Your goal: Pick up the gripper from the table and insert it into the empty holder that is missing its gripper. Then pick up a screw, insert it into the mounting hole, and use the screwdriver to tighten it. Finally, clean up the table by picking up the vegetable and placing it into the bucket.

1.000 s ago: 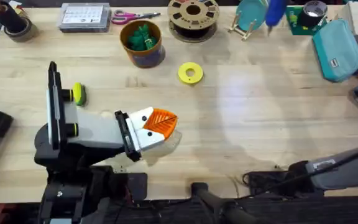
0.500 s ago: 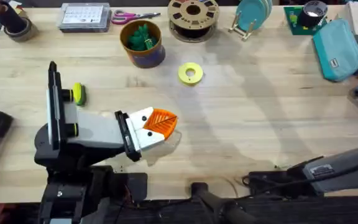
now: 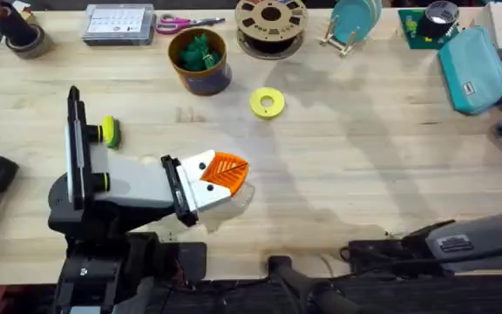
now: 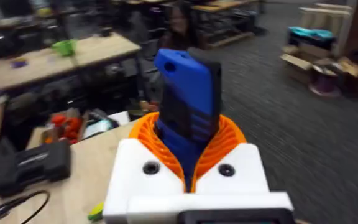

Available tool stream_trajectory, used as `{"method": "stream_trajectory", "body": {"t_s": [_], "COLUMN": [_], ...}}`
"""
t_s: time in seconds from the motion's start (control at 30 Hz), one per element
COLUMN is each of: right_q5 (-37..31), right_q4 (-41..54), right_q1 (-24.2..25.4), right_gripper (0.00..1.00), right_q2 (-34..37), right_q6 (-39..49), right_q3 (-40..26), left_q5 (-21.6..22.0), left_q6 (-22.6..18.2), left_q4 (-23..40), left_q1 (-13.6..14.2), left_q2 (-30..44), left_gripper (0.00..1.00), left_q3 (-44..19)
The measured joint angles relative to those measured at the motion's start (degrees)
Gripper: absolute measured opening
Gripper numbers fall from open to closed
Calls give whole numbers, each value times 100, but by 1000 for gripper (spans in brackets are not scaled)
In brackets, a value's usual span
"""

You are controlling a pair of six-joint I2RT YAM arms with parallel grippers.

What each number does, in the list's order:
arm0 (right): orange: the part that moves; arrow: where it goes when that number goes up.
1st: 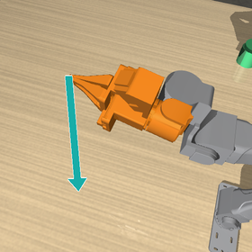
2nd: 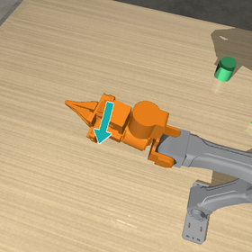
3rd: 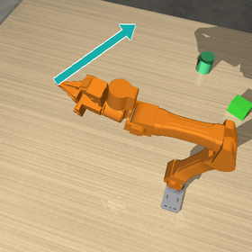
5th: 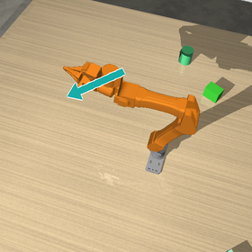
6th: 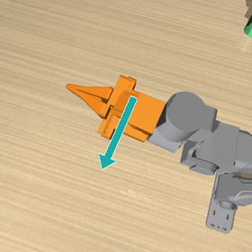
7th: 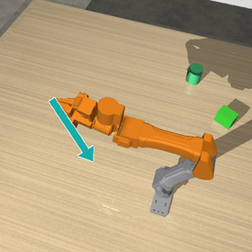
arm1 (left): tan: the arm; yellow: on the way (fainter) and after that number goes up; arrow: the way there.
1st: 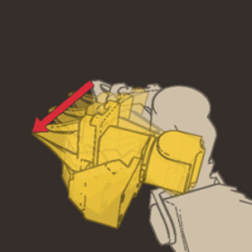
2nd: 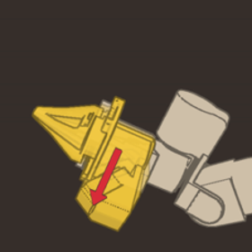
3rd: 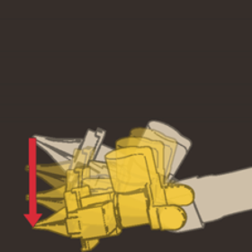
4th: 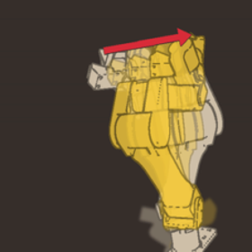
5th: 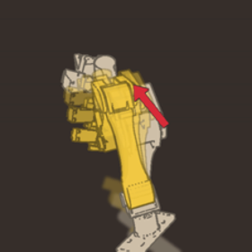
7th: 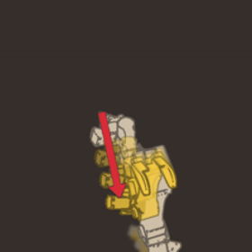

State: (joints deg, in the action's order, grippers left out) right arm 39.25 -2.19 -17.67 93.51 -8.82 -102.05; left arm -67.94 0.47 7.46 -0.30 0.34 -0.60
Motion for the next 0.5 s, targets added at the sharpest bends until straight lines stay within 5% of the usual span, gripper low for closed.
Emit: {"method": "stream_trajectory", "body": {"t_s": [0.5], "right_q5": [1849], "right_q4": [-3352], "right_q1": [-131], "right_gripper": [25], "right_q2": [0], "right_q6": [-1482], "right_q3": [1308], "left_q5": [0], "left_q6": [0], "left_q4": [0], "left_q1": [0], "left_q2": [1], "left_gripper": [3], "left_q3": [0]}}
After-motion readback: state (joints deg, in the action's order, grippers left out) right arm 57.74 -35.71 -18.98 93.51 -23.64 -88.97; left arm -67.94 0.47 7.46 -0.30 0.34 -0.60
